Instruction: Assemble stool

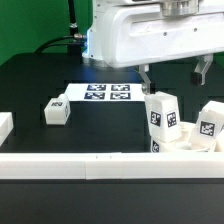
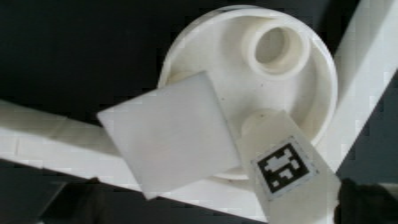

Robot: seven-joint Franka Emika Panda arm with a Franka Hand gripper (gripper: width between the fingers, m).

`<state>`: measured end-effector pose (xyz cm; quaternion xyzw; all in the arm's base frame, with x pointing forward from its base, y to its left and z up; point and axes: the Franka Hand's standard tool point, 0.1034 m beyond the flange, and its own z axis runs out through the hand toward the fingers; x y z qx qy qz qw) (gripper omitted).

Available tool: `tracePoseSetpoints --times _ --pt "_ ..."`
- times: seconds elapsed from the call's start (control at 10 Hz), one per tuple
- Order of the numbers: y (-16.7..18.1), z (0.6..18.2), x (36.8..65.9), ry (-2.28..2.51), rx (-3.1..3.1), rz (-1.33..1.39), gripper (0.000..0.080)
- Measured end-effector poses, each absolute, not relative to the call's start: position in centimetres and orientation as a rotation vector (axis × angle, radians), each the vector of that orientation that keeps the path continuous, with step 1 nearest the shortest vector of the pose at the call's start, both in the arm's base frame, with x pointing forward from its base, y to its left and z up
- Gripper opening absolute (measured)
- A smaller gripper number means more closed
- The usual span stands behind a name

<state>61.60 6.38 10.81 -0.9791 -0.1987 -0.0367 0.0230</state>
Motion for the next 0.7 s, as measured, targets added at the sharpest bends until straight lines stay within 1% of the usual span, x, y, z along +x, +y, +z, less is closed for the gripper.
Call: tracePoseSetpoints --times 0.3,0.7 --pt "6.0 10.0 61.6 -0.989 -2.970 -0.119 0.0649" --pt "5.5 8.2 61.4 -1.033 -2.965 -0.099 0.0649"
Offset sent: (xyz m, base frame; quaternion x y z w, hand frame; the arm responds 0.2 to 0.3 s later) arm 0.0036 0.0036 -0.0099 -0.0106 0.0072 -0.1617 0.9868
